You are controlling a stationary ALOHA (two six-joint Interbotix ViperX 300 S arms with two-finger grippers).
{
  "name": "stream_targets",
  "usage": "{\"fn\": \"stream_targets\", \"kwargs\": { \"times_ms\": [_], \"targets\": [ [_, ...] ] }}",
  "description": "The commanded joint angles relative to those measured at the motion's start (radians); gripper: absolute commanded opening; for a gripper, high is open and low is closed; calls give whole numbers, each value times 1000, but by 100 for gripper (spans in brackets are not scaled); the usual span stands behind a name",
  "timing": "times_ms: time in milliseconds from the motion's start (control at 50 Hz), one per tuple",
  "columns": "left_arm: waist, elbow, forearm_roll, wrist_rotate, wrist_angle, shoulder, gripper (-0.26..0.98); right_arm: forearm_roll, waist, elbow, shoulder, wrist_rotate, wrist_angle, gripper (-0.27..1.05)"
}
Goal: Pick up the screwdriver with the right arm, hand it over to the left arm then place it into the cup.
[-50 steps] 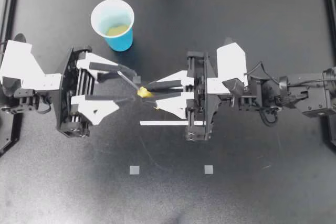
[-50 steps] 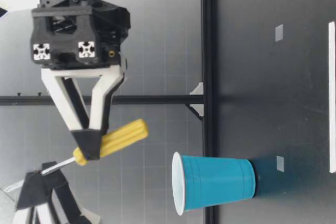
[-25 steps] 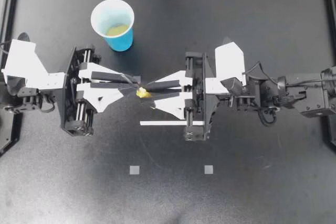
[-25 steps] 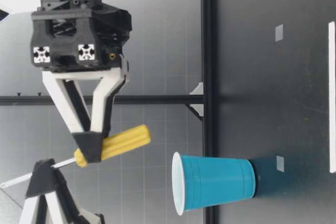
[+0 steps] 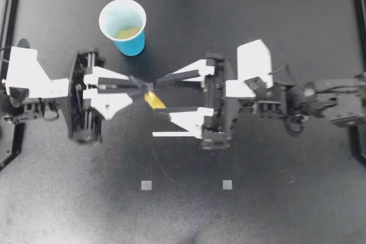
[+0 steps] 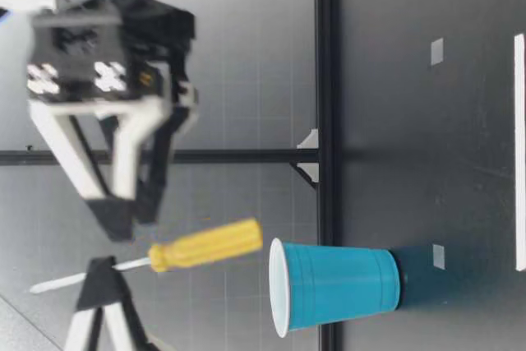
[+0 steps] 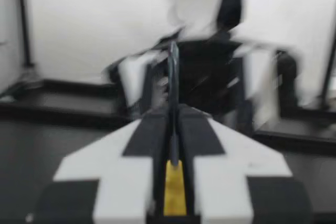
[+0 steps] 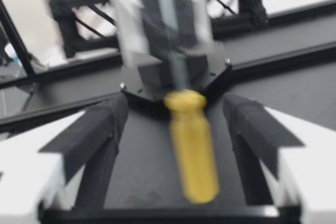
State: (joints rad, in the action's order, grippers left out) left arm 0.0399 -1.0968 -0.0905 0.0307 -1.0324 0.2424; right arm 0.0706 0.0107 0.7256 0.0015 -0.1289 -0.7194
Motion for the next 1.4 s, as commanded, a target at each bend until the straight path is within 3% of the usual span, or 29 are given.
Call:
{"fn": "stream_targets", "kwargs": {
  "times_ms": [0, 240, 400, 680, 1020, 1140, 1380],
  "targets": [
    [23, 2, -44, -41, -2, 29, 7, 3, 8, 11, -75, 0, -12, 72],
    [123, -5, -201, -222, -2, 31, 7, 5, 8, 95, -193, 0, -41, 72],
    [202, -9, -258, -301, -2, 18, 7, 5, 8, 140, -232, 0, -75, 72],
    [322, -20, -270, -321, -3, -34, 7, 5, 8, 156, -235, -2, -78, 72],
    [364, 5, -293, -296, -11, -123, 9, 2, 8, 156, -233, -5, -78, 72],
    [364, 14, -298, -298, -14, -141, 20, 0, 6, 156, -235, -6, -78, 72],
    [364, 21, -298, -295, 0, -144, 59, 0, 6, 156, -236, -8, -78, 72]
  ]
}}
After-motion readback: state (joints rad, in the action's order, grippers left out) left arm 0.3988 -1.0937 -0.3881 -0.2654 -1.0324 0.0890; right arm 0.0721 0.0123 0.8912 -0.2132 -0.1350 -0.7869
